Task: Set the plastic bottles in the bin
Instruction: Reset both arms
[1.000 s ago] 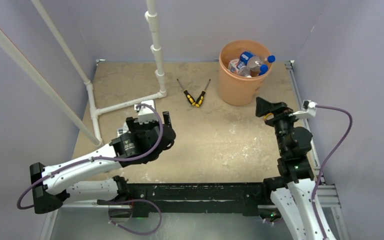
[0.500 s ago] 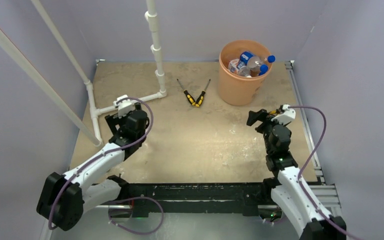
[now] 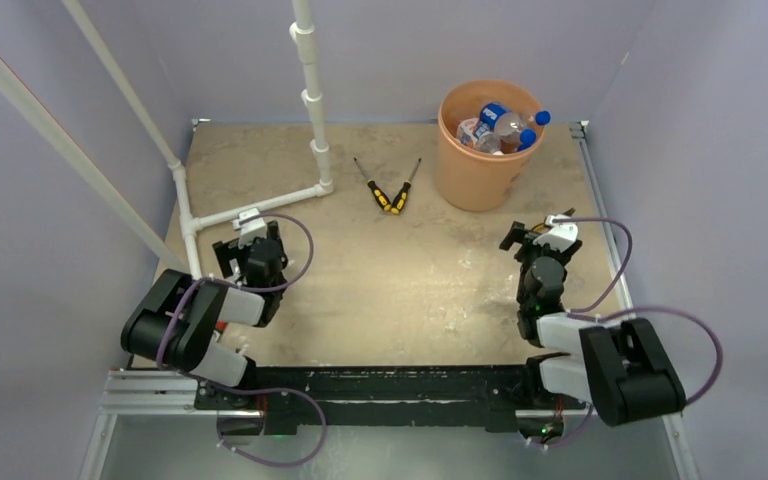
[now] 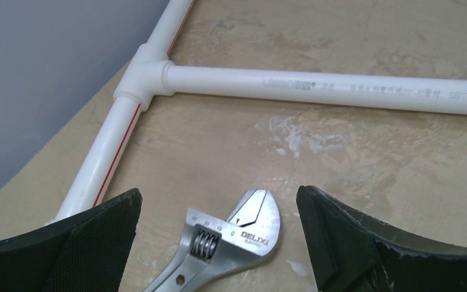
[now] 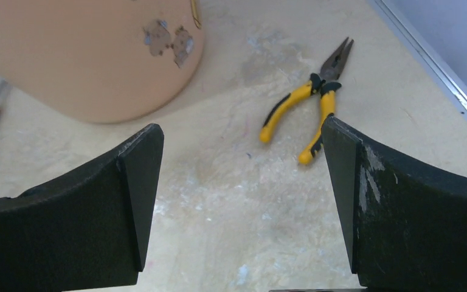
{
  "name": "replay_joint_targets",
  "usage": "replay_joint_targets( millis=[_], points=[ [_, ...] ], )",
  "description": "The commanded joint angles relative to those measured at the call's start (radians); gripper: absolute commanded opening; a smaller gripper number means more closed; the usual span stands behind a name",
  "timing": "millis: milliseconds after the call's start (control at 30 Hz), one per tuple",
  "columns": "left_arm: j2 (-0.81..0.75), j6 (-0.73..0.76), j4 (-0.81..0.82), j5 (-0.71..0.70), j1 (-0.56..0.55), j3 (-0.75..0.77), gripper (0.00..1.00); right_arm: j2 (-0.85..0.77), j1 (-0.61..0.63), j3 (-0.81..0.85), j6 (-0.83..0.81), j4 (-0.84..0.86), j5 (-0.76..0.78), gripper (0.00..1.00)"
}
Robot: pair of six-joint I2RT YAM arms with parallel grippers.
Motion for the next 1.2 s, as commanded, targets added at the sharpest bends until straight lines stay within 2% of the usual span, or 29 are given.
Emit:
replay_joint_targets(
  millis=[0,100,133,200,233,300,333,400,500,600,667,767,1167],
  points=[
    [0.103,0.129,0.329,0.075,0.025,0.037,0.99,0.142,-0.004,-0.032,-0.158,0.457,-0.002,0.99],
    [0.184,0.146,0.404,0.08,0.038,0.047,0.99,0.239,-0.009,0.007,-0.097,0.491,-0.011,0.99],
    [0.201,0.163,0.365,0.107,0.038,0.079,0.99,0.296,-0.011,0.018,-0.101,0.526,-0.032,0.99],
    [0.199,0.153,0.189,0.155,0.045,0.158,0.99,0.405,-0.014,0.048,-0.17,0.592,-0.113,0.99],
    [0.214,0.168,0.218,0.156,0.046,0.159,0.99,0.439,-0.014,0.055,-0.201,0.65,-0.111,0.99],
    [0.208,0.156,0.2,0.156,0.047,0.159,0.99,0.403,-0.015,0.098,-0.108,0.483,-0.056,0.99],
    [0.199,0.149,0.216,0.151,0.049,0.147,0.99,0.409,-0.026,0.107,-0.094,0.471,-0.044,0.99],
    [0.179,0.131,0.351,0.155,0.064,0.067,0.99,0.415,-0.042,0.11,-0.094,0.488,-0.045,0.99],
    [0.158,0.11,0.404,0.28,0.091,-0.007,0.99,0.42,-0.043,0.104,-0.101,0.499,-0.044,0.99],
    [0.23,0.13,0.515,0.287,0.096,-0.012,0.99,0.42,-0.043,0.099,-0.113,0.523,-0.039,0.99],
    [0.217,0.107,0.443,0.307,0.113,0.011,0.99,0.423,-0.043,0.102,-0.114,0.523,-0.04,0.99],
    [0.216,0.1,0.457,0.324,0.124,0.005,0.99,0.418,-0.049,0.116,-0.086,0.47,-0.049,0.99],
    [0.215,0.1,0.463,0.325,0.124,0.002,0.99,0.417,-0.049,0.106,-0.098,0.499,-0.048,0.99]
  ],
)
